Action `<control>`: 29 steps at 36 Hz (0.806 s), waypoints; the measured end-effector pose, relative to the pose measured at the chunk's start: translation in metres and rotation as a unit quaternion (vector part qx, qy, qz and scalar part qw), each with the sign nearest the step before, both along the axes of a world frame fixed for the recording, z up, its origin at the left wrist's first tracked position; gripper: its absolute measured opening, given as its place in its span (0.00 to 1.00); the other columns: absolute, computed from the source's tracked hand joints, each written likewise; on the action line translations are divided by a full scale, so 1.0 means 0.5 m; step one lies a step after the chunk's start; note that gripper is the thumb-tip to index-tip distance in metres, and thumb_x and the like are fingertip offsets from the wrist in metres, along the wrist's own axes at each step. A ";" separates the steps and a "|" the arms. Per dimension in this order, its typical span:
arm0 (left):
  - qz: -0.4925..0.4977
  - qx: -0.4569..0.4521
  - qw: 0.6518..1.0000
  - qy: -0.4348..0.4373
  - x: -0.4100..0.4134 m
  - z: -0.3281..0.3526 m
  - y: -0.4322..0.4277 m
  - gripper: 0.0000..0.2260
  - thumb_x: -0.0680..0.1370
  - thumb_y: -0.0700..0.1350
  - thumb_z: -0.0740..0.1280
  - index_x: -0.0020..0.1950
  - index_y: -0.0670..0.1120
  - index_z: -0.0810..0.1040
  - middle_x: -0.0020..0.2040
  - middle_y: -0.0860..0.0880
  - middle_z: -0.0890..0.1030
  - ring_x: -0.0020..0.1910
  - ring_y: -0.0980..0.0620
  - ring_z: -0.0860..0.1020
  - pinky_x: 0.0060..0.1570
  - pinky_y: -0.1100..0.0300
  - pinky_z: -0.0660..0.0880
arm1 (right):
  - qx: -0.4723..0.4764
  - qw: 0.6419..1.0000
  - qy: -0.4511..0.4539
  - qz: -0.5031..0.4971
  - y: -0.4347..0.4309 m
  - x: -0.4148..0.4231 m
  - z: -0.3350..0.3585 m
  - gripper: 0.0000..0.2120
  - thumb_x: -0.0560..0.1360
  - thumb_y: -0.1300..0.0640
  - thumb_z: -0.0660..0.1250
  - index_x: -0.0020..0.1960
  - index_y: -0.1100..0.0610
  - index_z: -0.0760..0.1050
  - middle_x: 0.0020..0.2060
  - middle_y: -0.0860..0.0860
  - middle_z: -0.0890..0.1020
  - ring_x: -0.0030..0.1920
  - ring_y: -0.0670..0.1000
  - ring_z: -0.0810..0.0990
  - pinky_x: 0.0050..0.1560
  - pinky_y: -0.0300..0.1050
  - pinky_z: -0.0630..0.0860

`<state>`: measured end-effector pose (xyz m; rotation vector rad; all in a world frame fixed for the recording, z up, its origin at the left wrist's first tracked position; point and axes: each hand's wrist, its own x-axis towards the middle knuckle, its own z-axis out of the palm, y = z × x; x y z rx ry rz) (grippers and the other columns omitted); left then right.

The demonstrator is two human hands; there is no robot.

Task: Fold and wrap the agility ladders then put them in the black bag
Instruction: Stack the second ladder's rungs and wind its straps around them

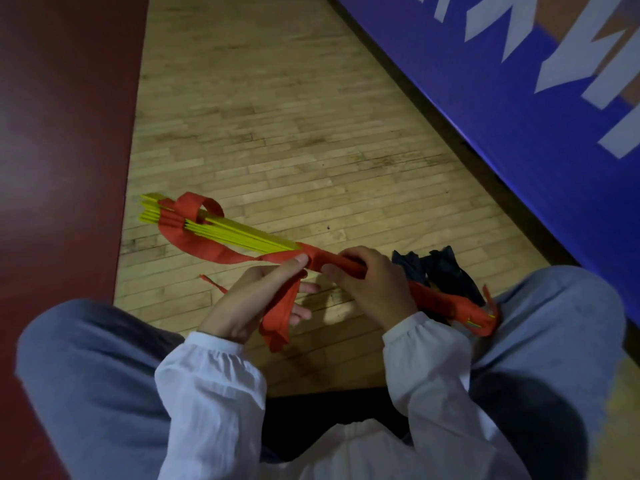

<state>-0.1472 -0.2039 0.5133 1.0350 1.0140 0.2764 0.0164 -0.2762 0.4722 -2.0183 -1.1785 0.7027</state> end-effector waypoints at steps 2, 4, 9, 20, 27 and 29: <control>0.011 0.008 1.000 -0.002 0.003 -0.001 -0.001 0.28 0.68 0.57 0.68 0.58 0.38 0.76 0.49 0.39 0.84 0.30 0.46 0.80 0.28 0.61 0.78 | 0.008 1.000 -0.019 -0.020 0.003 -0.002 -0.008 0.23 0.68 0.35 0.69 0.55 0.50 0.78 0.49 0.47 0.81 0.52 0.50 0.78 0.58 0.55 0.73; 0.029 0.018 0.999 -0.003 0.009 0.000 -0.003 0.24 0.72 0.55 0.67 0.57 0.37 0.77 0.48 0.39 0.84 0.28 0.48 0.79 0.26 0.62 0.77 | 0.018 0.999 -0.026 -0.037 0.004 -0.005 -0.010 0.24 0.66 0.35 0.71 0.54 0.50 0.78 0.49 0.47 0.81 0.53 0.51 0.78 0.58 0.56 0.73; 0.108 0.016 0.994 -0.012 0.027 -0.002 -0.008 0.15 0.79 0.51 0.64 0.46 0.37 0.78 0.36 0.43 0.83 0.21 0.51 0.77 0.20 0.65 0.73 | 0.028 0.998 -0.042 -0.038 0.006 -0.012 -0.012 0.27 0.63 0.35 0.73 0.55 0.50 0.78 0.50 0.47 0.79 0.54 0.52 0.76 0.58 0.58 0.72; 0.141 0.015 0.989 -0.035 0.025 -0.003 -0.009 0.12 0.80 0.44 0.63 0.44 0.36 0.77 0.36 0.42 0.82 0.20 0.53 0.75 0.19 0.66 0.70 | 0.027 0.999 -0.008 -0.026 0.006 -0.018 -0.014 0.28 0.60 0.36 0.74 0.54 0.50 0.76 0.48 0.44 0.74 0.54 0.52 0.75 0.57 0.59 0.73; 0.115 0.042 0.992 -0.009 0.015 -0.013 -0.011 0.16 0.80 0.47 0.63 0.42 0.35 0.79 0.23 0.45 0.78 0.17 0.54 0.72 0.19 0.67 0.69 | 0.009 1.000 0.012 0.027 0.002 -0.004 -0.002 0.25 0.67 0.38 0.73 0.59 0.50 0.75 0.52 0.46 0.75 0.57 0.50 0.73 0.60 0.54 0.73; 0.106 0.043 0.993 -0.006 0.010 -0.016 -0.009 0.17 0.79 0.48 0.63 0.42 0.35 0.80 0.23 0.43 0.77 0.18 0.53 0.72 0.19 0.66 0.70 | -0.014 0.999 0.025 0.040 0.000 0.001 0.006 0.25 0.71 0.36 0.66 0.61 0.50 0.75 0.54 0.47 0.76 0.58 0.50 0.74 0.61 0.53 0.73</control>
